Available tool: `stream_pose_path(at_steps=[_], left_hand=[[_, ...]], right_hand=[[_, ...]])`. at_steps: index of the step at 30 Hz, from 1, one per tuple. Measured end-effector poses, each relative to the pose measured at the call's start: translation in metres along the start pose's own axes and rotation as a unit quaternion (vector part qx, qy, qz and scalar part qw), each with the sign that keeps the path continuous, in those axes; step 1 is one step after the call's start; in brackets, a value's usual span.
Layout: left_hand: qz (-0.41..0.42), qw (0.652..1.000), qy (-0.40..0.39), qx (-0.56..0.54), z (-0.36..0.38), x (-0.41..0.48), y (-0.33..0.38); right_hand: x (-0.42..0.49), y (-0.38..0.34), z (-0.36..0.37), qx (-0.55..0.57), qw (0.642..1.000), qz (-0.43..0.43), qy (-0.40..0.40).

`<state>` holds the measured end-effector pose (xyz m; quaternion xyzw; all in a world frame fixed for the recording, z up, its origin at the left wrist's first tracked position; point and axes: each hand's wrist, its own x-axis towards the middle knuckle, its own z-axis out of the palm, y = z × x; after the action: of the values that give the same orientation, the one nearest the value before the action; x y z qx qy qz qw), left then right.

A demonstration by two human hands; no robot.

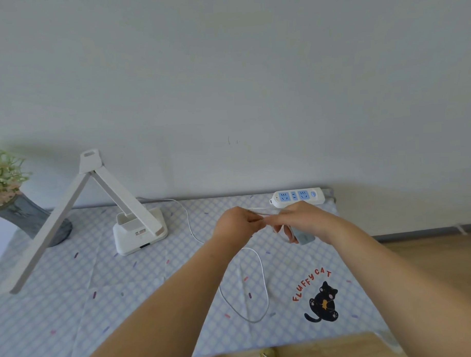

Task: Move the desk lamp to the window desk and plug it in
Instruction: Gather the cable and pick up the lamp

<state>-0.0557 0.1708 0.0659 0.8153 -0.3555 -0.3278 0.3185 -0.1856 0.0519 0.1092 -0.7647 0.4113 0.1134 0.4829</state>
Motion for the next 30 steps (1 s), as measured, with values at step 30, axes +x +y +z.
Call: stream_pose_path(at_steps=[30], left_hand=[[-0.230,0.872,0.096,-0.421,-0.024,0.005,-0.009]], right_hand=[[0.008,0.018,0.027,-0.122,0.987,-0.021,-0.106]])
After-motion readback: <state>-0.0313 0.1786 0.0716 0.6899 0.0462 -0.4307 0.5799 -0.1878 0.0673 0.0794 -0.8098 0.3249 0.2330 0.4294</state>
